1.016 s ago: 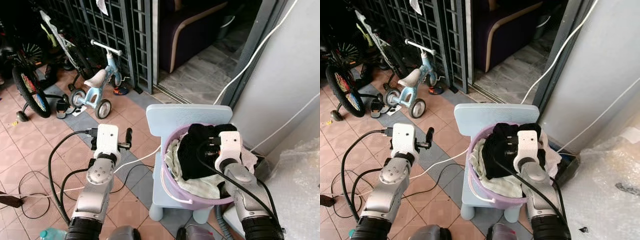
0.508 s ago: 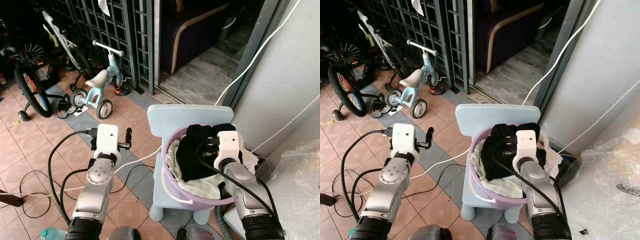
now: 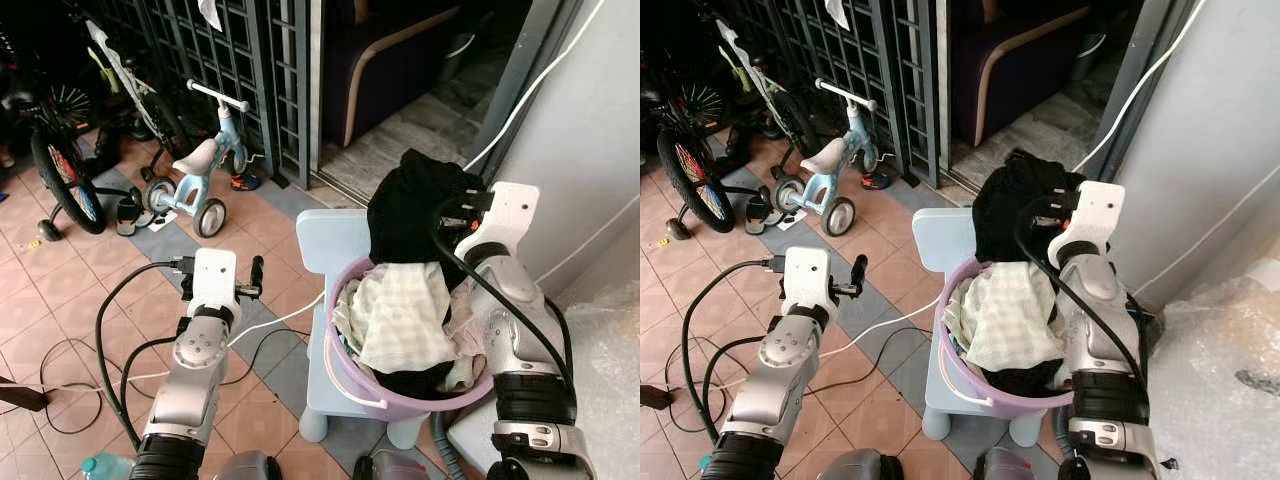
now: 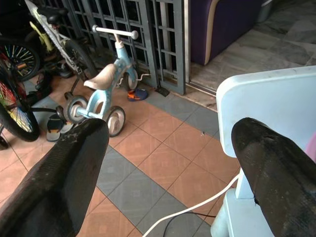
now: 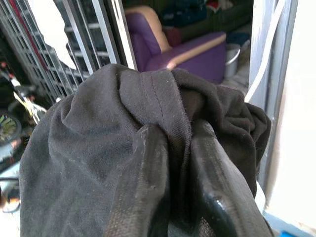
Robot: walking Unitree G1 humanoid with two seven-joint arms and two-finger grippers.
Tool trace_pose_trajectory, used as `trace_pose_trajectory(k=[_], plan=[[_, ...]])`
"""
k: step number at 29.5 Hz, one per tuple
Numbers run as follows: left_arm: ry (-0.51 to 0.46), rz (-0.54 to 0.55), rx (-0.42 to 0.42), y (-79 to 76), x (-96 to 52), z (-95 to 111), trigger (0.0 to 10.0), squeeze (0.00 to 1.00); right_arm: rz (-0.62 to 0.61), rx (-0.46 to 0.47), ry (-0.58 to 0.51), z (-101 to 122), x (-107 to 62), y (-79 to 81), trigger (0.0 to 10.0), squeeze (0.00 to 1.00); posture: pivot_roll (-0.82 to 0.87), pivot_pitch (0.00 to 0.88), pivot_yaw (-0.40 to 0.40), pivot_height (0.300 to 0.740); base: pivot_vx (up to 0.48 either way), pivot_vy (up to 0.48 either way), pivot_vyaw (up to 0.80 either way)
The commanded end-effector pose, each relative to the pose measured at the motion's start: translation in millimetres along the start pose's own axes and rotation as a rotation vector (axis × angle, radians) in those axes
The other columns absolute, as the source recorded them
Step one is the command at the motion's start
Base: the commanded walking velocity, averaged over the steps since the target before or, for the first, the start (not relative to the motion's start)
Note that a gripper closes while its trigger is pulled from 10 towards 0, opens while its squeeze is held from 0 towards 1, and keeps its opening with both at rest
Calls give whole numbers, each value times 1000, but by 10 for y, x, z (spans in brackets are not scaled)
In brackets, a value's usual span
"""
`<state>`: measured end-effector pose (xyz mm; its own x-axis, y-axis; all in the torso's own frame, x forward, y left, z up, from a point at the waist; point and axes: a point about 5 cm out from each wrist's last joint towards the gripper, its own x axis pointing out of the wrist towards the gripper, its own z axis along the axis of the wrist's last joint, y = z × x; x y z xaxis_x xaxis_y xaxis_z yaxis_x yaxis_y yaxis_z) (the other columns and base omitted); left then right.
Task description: Clothes washing
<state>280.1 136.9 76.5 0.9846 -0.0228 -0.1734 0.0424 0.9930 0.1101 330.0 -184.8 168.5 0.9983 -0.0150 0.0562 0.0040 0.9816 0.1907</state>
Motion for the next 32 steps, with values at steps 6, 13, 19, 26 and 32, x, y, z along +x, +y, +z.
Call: trace_pose_trajectory(k=[6, 13, 19, 26, 32], plan=[[-14, -7, -12, -5, 16, 27, 10000, 0, 39, 27, -186, 534, 99, 94, 0, 0, -79, 0, 22, 740, 0, 0, 0], [-26, -7, -4, -1, 8, 45, 10000, 0, 75, -28, -69, 188, -158, 89, 0, 0, -76, 0, 16, 740, 0, 0, 0], [-8, -8, -10, -1, -24, -7, 10000, 0, 125, -89, 62, -270, -485, 208, 10000, 0, -83, 0, 25, 740, 0, 0, 0], [-21, 12, 0, 6, -12, 26, 10000, 0, 158, -125, 80, -351, -585, 294, 10000, 0, -82, 0, 30, 740, 0, 0, 0], [-14, 28, 5, 37, -30, 5, 10000, 0, 125, -140, 73, -341, -518, 226, 10000, 0, -74, 4, 30, 740, 0, 0, 0]])
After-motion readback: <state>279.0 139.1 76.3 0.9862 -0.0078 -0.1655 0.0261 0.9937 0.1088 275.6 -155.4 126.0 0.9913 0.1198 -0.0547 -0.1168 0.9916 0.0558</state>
